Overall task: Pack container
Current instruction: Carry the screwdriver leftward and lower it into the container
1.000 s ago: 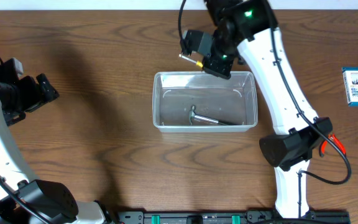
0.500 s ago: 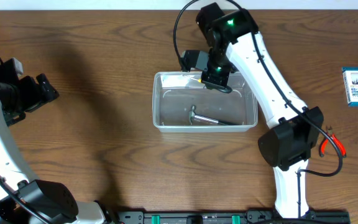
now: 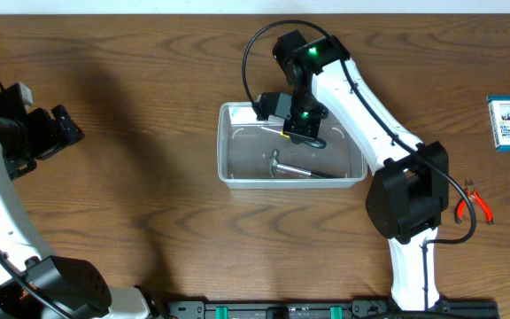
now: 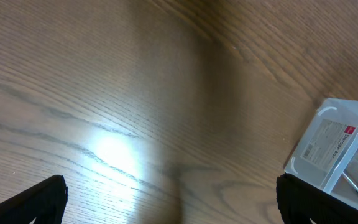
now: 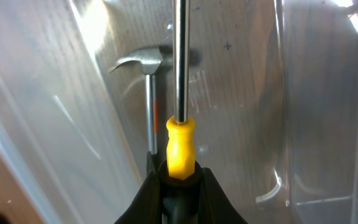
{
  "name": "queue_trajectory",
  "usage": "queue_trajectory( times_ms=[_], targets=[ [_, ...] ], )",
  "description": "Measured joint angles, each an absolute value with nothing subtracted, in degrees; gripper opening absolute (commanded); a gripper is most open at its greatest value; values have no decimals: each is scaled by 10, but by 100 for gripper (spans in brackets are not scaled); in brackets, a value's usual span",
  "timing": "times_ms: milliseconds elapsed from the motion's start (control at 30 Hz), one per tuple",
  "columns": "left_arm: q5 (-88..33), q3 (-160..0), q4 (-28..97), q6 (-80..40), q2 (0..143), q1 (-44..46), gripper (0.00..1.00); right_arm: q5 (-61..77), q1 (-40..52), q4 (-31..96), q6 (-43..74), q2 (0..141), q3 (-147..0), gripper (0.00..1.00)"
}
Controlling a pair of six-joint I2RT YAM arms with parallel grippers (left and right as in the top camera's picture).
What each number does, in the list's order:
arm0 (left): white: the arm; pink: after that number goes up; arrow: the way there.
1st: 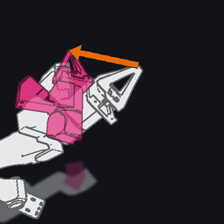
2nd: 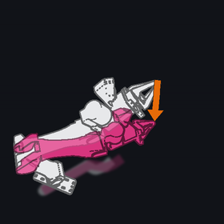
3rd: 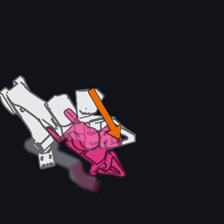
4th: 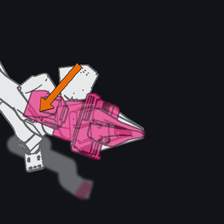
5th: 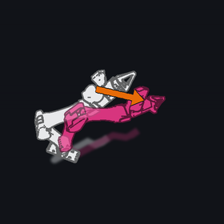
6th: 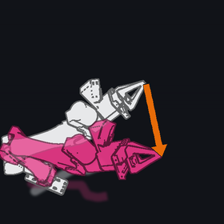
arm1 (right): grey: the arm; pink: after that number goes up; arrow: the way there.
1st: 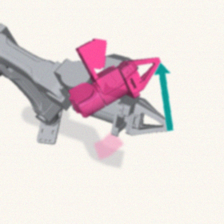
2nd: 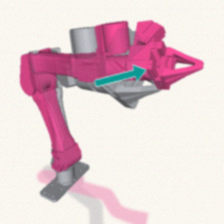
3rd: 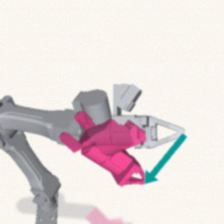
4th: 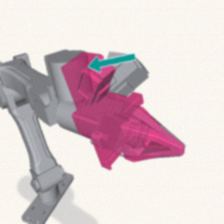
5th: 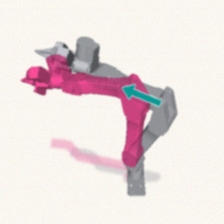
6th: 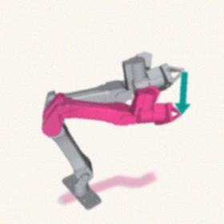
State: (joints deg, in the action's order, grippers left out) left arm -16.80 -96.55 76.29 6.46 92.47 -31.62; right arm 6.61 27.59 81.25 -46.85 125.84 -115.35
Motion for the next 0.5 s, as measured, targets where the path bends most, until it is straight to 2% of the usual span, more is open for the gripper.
queue_trajectory(
  times_ms=[500],
  targets=[
    [-168,-966,763,65,925,-316,98,63,276,736,-469,1259,-1082,2]
  ],
)
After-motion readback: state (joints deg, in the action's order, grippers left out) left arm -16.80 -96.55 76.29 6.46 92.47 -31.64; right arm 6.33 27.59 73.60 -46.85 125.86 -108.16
